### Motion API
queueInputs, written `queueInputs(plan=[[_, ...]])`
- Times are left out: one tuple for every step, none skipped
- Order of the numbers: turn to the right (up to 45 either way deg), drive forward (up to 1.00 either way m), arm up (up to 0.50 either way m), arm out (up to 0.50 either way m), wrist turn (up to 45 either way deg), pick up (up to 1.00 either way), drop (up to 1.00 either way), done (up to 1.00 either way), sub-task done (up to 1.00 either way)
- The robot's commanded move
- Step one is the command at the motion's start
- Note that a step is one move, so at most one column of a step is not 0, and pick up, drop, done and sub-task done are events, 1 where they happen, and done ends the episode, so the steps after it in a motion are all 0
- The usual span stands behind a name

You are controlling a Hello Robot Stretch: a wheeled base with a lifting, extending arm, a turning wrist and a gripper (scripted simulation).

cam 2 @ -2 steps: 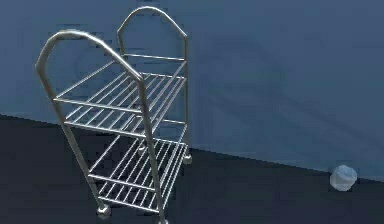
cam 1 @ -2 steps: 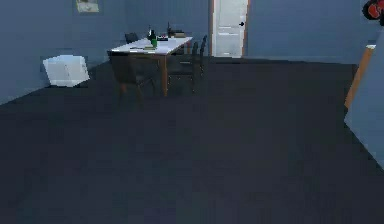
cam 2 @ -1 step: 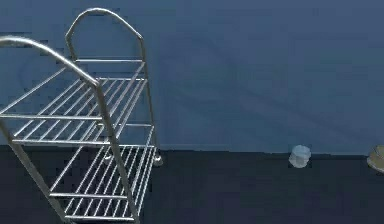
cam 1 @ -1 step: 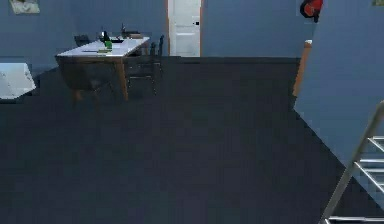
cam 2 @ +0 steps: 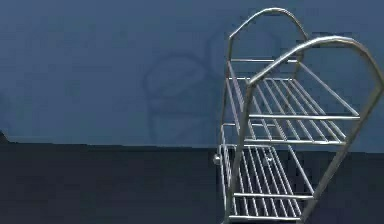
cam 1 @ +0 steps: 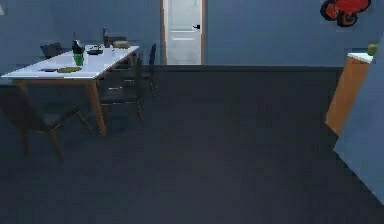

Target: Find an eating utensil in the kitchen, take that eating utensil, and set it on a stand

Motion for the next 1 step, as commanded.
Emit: queueInputs(plan=[[24.0,0.0,0.0,0.0,0.0,0.0,0.0,0.0,0.0]])
